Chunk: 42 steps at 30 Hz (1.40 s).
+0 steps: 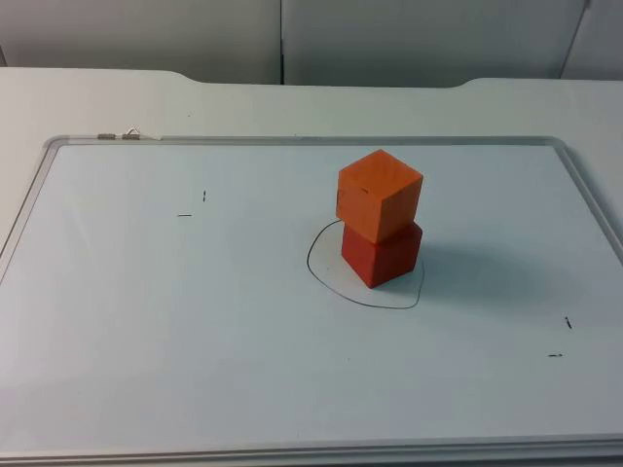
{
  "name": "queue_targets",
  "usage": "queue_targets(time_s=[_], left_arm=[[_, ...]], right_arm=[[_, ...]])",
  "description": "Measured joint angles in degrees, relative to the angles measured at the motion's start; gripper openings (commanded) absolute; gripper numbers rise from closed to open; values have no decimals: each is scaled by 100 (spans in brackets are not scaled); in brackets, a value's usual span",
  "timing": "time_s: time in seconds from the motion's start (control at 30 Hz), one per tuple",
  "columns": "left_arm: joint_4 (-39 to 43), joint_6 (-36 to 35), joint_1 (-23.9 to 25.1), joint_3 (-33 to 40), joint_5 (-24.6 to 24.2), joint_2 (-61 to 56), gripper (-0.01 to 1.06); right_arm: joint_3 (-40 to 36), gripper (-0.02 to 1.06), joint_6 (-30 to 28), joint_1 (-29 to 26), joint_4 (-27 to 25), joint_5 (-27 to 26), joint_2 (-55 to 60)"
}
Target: Pick up one cube with the left hand and another cube with the right hand. First place the cube in the right hand at the target position, then stack the cube in the left hand on top.
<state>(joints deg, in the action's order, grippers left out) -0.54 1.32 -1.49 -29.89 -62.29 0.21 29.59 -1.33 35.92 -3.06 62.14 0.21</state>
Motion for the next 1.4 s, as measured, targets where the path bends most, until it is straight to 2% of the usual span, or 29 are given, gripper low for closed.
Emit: queue_targets(time_s=[0.6,0.77,0.9,0.93,1.1,1.13,1.27,1.3,1.4], left_arm=[[0,0,0,0,0,0,105],[0,0,0,0,0,0,105],[0,0,0,0,0,0,105],[0,0,0,0,0,0,105],[0,0,0,0,0,0,105],[0,0,0,0,0,0,105],[0,0,0,0,0,0,105],[0,0,0,0,0,0,105],[0,0,0,0,0,0,105]], right_arm=[[0,105,0,0,-33,0,0],[0,105,0,-323,-116,0,0],[0,105,0,-1082,-276,0,0],[0,105,0,-1082,-276,0,0],[0,105,0,-2389,-291,0,0],[0,105,0,-2389,-291,0,0],[0,105,0,-3597,-291,0,0],[0,105,0,-3597,-291,0,0],[0,105,0,-4216,-291,0,0]])
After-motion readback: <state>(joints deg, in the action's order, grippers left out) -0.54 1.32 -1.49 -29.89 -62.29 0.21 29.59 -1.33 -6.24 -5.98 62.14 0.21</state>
